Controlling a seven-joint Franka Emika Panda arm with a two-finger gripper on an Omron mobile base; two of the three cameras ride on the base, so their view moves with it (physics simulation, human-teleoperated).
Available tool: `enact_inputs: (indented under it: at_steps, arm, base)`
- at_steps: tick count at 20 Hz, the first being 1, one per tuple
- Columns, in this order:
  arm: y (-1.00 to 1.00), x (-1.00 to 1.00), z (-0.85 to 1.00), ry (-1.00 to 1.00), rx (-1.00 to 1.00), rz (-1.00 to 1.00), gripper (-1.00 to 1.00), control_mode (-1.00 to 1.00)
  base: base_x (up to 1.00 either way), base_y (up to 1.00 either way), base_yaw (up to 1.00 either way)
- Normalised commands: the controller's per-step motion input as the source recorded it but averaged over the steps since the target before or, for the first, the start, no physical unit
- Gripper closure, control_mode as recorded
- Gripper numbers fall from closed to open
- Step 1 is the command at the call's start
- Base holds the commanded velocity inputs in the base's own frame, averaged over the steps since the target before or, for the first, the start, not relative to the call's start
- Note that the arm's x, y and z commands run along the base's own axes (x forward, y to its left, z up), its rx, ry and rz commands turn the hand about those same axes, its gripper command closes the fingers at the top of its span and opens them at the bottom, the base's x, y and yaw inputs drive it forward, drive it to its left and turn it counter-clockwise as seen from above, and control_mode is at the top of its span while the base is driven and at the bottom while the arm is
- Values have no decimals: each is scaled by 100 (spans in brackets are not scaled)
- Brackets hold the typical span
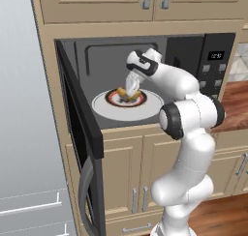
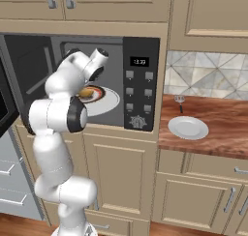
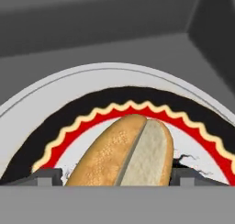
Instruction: Pick the hotdog bun from the microwave and place it on plate located on the counter.
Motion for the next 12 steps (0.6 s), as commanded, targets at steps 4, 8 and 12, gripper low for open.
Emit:
enact_inputs:
  at_steps: [4,8,12]
  arm:
    - [36,-61,0,-5,0,-37,100,-100]
    - [-3,-71,8,0,0,-38,100,-100]
    - [-45,-81,32,2,0,-28,100,-100]
  base:
    - [0,0,0]
    - [0,0,0]
    - [0,0,0]
